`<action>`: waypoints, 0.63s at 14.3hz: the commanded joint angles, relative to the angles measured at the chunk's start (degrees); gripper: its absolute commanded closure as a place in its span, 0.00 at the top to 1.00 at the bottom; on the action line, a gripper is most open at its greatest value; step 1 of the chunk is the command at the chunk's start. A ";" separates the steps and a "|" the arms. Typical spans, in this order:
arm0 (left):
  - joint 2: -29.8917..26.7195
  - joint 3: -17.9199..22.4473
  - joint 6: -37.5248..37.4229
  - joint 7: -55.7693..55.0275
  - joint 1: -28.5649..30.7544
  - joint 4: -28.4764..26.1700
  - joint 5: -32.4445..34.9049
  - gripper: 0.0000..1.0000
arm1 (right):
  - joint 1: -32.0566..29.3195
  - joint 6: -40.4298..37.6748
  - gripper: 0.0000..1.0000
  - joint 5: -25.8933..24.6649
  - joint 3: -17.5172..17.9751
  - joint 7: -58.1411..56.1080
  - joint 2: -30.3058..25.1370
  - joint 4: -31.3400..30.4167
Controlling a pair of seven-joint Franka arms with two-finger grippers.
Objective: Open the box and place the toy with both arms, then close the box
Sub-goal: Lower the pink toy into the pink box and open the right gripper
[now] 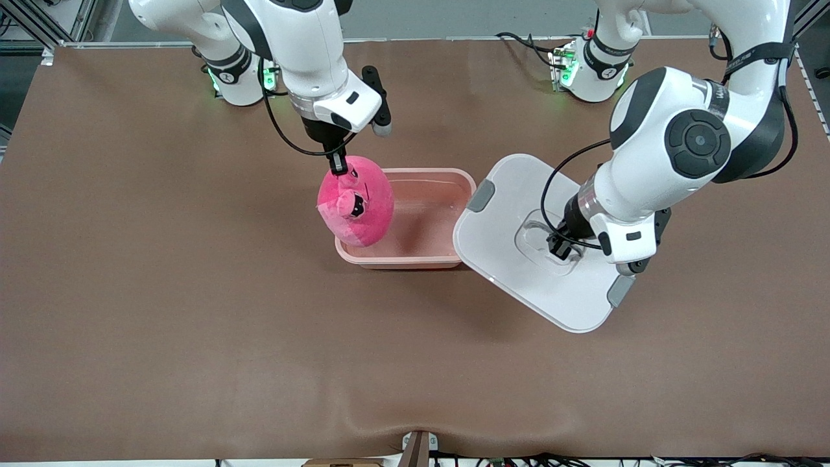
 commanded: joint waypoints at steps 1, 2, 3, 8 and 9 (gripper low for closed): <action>-0.70 -0.23 -0.69 1.54 0.46 -0.34 -1.21 0.00 | 1.20 0.19 0.00 -1.21 -0.74 -1.80 0.49 -0.22; -0.61 -0.23 -0.61 1.54 0.37 -0.08 -1.21 0.00 | 1.20 0.19 0.00 -1.30 -0.74 -1.81 0.50 -0.22; -0.61 -0.23 -0.60 1.54 0.29 -0.08 -1.21 0.00 | 1.29 0.10 0.00 -1.39 -0.74 -1.81 0.67 -0.30; -0.61 -0.15 -0.60 1.54 0.46 0.01 -1.12 0.00 | 1.99 -0.07 0.25 -1.39 -0.74 -1.72 0.67 -0.31; -0.61 -0.15 -0.60 1.54 0.46 0.01 -1.12 0.00 | 1.99 0.01 0.60 -1.39 -0.74 -1.89 0.76 -0.22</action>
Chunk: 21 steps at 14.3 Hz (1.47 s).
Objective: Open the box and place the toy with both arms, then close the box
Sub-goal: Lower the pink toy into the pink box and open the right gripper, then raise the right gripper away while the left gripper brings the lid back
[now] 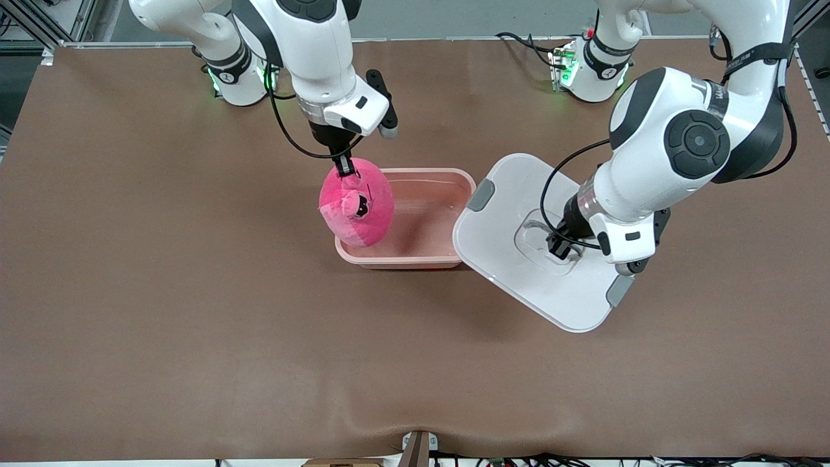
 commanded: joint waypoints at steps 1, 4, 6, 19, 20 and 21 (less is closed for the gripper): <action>-0.70 -0.13 -0.68 1.39 0.46 0.04 -1.07 0.00 | 0.92 0.19 1.00 -1.04 -0.74 -0.72 0.36 -0.05; -0.79 -0.30 -0.68 2.09 0.37 0.04 -0.89 0.00 | 1.18 0.63 1.00 -0.96 -0.74 -1.51 0.63 0.04; -0.79 -0.04 -0.68 3.32 0.46 0.39 -1.07 0.00 | 1.10 0.72 1.00 -0.96 -0.74 -1.69 0.63 0.22; 1.67 -0.66 5.02 -28.90 -12.80 -0.22 2.00 0.00 | -16.81 -2.26 1.00 -0.08 -1.27 -0.21 -1.30 0.30; 2.19 -0.57 7.47 -32.67 -14.03 -0.31 2.10 0.00 | -18.83 -2.62 1.00 -0.08 -1.27 0.24 -1.30 0.30; 2.63 -0.39 9.49 -37.67 -15.35 -0.40 2.97 0.00 | -21.73 -2.71 1.00 0.01 -1.18 0.59 -1.30 0.30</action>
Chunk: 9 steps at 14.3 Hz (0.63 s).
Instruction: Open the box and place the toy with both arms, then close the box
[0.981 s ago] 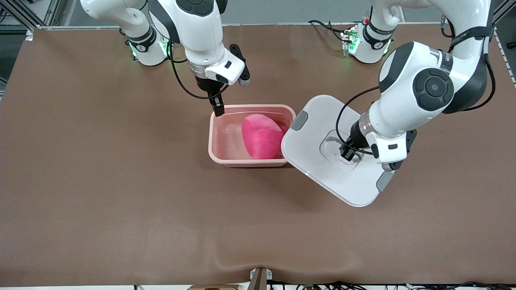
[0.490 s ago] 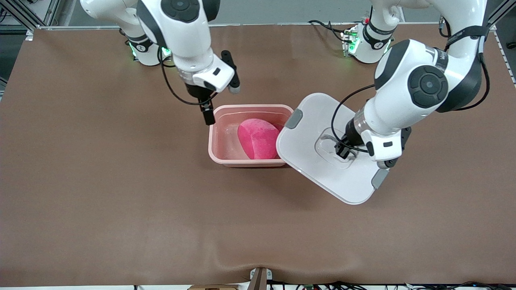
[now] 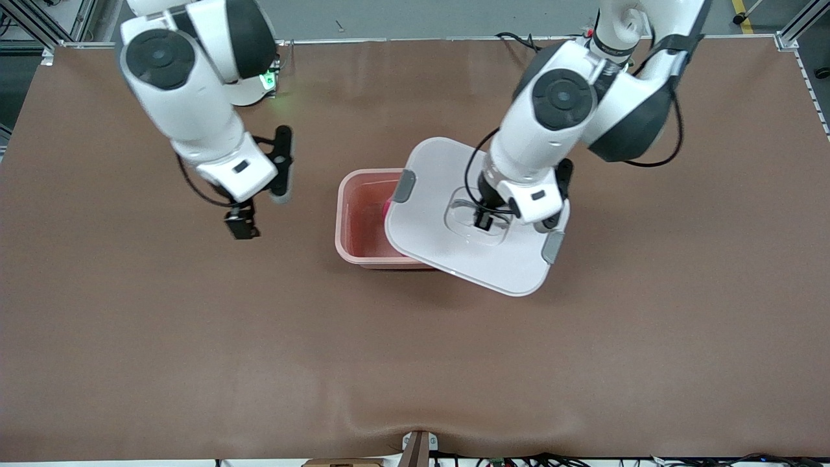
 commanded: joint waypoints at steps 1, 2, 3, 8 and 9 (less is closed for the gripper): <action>0.90 0.20 4.82 -12.42 -2.62 0.02 4.10 0.00 | -7.28 -0.82 1.00 0.02 1.18 3.66 -0.96 -0.28; 1.51 0.20 6.58 -16.57 -3.06 -0.24 5.34 0.00 | -9.65 -0.90 1.00 0.02 1.35 8.47 -1.48 -0.28; 2.39 0.28 7.38 -19.13 -4.98 -0.33 5.96 0.00 | -11.50 -1.25 1.00 0.02 1.53 12.26 -1.84 -0.36; 6.52 0.28 11.51 -31.87 -10.53 -0.86 12.81 0.00 | -19.59 -5.91 1.00 2.56 2.75 18.62 -3.42 -0.19; 7.31 0.20 12.30 -35.21 -10.97 -0.86 15.00 0.00 | -21.35 -7.13 1.00 2.83 3.20 18.89 -4.12 -0.10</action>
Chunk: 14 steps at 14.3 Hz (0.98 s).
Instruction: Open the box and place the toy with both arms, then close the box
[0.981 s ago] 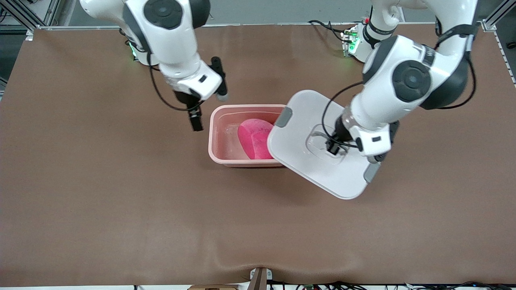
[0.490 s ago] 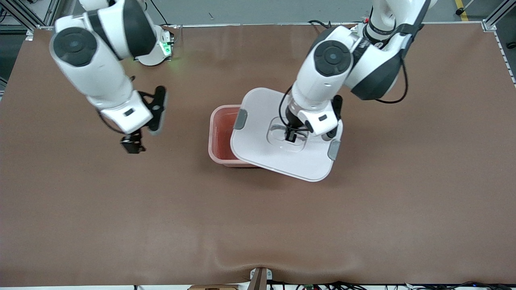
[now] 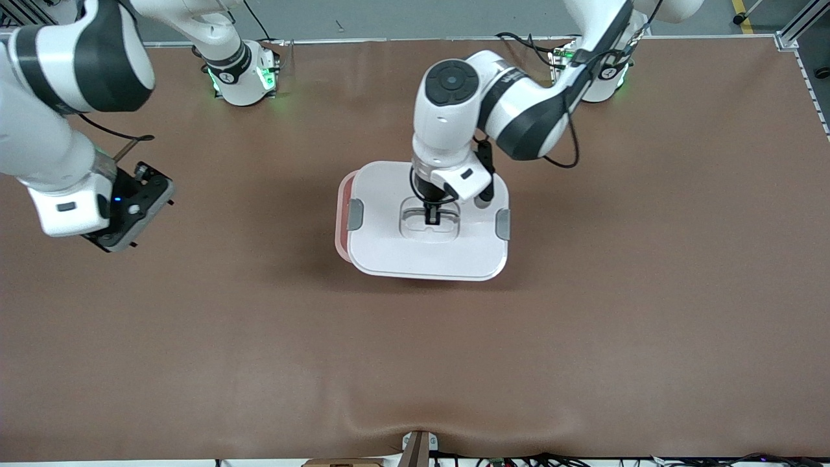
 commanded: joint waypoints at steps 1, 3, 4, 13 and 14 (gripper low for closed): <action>2.11 0.29 2.58 -7.62 -2.47 -0.14 5.41 0.00 | -6.05 -2.67 1.00 2.96 2.47 2.75 -2.24 -0.06; 2.73 0.29 3.11 -9.92 -3.97 -1.19 8.67 0.00 | -11.57 -2.33 1.00 9.18 2.29 10.45 -3.38 0.20; 2.64 0.20 3.47 -10.28 -4.06 -1.89 8.77 0.00 | -13.08 -2.41 1.00 9.56 2.29 13.28 -3.99 0.38; 3.08 0.29 5.40 -13.09 -5.99 -3.12 8.95 0.00 | -16.18 -8.29 1.00 3.18 -0.44 44.77 -6.64 1.87; 3.08 0.29 5.49 -13.01 -6.00 -3.65 8.95 0.00 | -14.78 -9.09 1.00 -0.77 0.00 44.86 -6.55 2.22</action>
